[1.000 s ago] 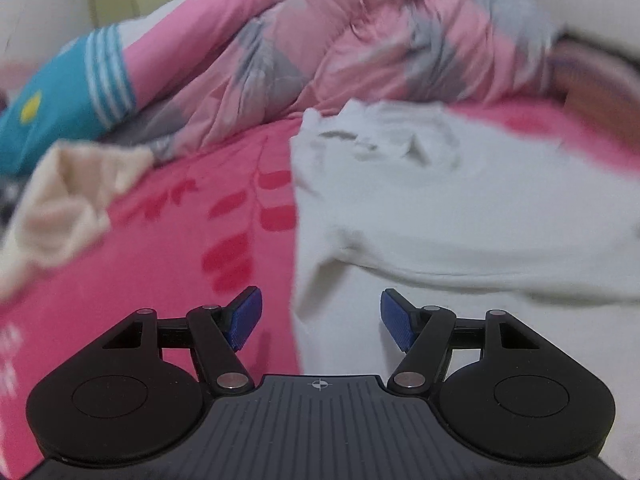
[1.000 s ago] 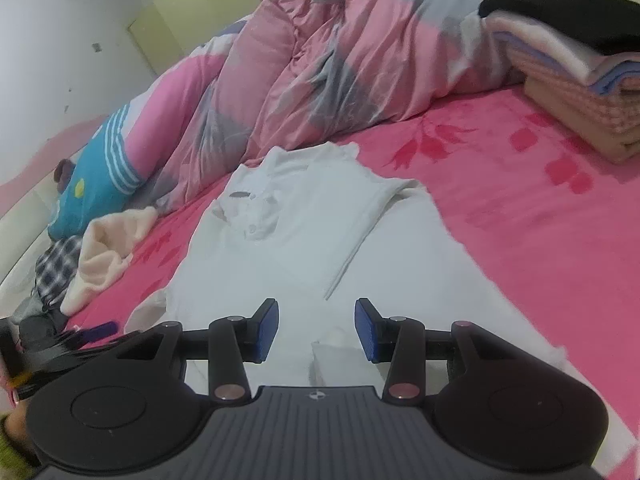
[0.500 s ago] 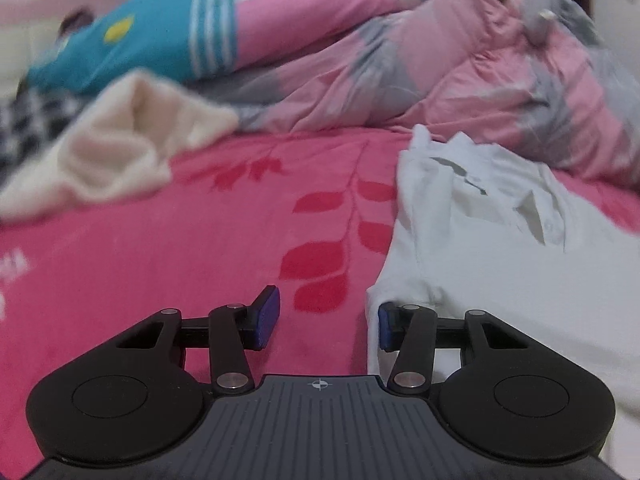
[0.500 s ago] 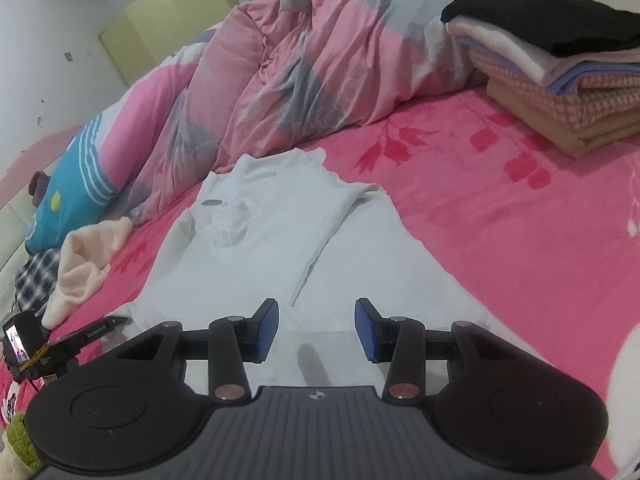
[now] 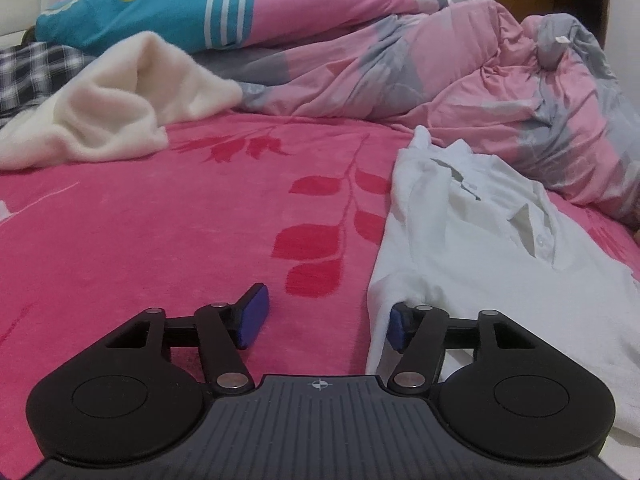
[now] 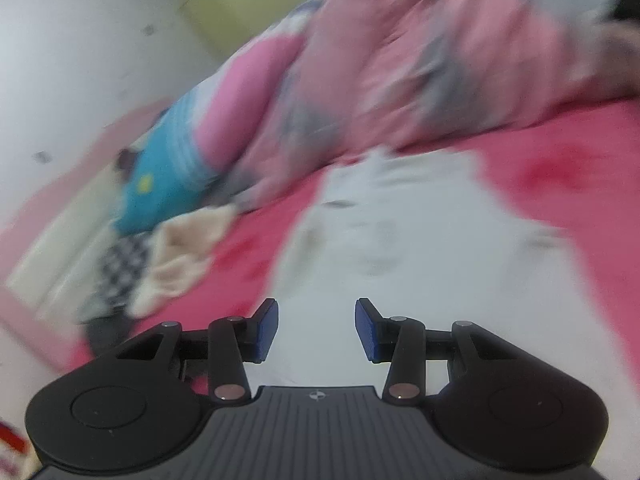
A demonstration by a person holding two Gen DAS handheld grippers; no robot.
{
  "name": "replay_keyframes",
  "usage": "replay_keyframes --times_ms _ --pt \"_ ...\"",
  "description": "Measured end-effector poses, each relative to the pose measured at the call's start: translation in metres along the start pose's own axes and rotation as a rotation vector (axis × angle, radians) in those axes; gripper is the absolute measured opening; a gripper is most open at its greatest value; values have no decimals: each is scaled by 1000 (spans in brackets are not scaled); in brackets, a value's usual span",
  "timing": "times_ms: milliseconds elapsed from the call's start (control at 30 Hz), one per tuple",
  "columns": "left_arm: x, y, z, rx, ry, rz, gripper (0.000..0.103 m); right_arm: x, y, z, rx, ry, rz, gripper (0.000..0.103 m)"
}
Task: Fold clothes
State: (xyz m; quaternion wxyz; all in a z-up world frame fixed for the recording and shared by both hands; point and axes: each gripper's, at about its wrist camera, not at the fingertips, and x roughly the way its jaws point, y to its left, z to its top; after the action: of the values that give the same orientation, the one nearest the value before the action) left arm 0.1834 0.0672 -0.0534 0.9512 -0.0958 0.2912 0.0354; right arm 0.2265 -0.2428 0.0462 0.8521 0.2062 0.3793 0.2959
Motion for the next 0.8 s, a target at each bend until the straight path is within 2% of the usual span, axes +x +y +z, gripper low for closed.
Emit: replay_keyframes --times_ms 100,167,333,400,467,500,533,667,800 --pt "-1 4 -1 -20 -10 -17 62 82 10 35 -4 97 46 45" --pt "-2 6 -2 -37 -16 -29 62 136 8 57 -10 142 47 45" --pt "-3 8 -2 -56 -28 -31 60 234 -3 91 -41 214 -50 45" --pt "-4 10 -3 -67 -33 -28 57 255 -7 95 -55 256 -64 45" --pt "-5 11 -3 -75 -37 -25 56 271 -8 96 -75 303 -61 32" --pt "-5 12 -4 -78 -39 -23 55 274 -8 96 -92 318 -47 8" --pt "-6 12 -4 -79 -41 -20 54 273 -4 95 -112 320 -39 2" --pt "-7 11 -5 -83 -46 -8 53 271 9 99 -155 269 6 2" --pt "-7 14 -5 -101 -47 -4 52 289 17 103 -154 256 21 2"
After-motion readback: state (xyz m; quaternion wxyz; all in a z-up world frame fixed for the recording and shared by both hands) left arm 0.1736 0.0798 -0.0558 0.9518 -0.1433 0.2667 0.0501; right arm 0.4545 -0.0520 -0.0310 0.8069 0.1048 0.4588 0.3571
